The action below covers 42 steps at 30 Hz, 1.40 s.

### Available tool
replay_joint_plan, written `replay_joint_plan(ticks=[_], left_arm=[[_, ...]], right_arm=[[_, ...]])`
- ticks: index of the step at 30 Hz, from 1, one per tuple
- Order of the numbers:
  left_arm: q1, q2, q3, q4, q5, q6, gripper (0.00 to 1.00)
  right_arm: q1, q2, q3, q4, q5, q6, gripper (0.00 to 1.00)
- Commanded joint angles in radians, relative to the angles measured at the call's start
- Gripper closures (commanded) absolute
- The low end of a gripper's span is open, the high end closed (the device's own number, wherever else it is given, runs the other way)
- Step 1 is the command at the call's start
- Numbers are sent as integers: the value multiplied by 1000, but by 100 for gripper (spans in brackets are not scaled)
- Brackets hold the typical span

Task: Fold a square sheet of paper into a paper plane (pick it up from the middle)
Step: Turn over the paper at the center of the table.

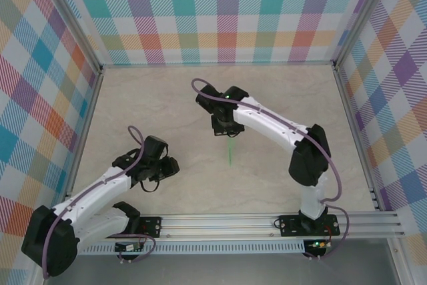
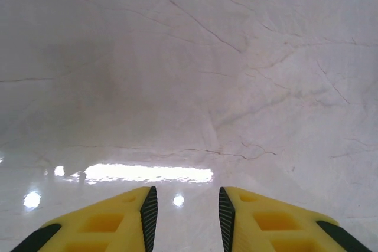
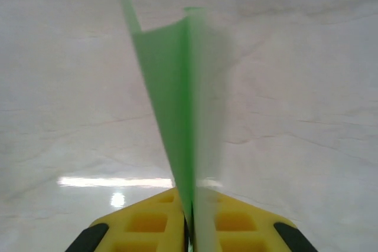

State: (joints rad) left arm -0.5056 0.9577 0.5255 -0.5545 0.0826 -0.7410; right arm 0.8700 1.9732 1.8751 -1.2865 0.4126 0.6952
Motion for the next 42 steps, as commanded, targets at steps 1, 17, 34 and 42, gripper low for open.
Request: replay_joint_plan(ticks=[1, 17, 34, 42], left_arm=[[24, -75, -15, -73, -88, -37, 64], [41, -407, -51, -265, -227, -132, 54], [41, -374, -56, -221, -180, -135, 48], [41, -223, -55, -62, -20, -111, 42]], right_arm=[[15, 148, 122, -368, 178, -42, 88], [141, 602, 601, -300, -165, -8, 71], [118, -3, -80, 460, -541, -66, 12], [-71, -321, -697, 940, -767, 78, 55]])
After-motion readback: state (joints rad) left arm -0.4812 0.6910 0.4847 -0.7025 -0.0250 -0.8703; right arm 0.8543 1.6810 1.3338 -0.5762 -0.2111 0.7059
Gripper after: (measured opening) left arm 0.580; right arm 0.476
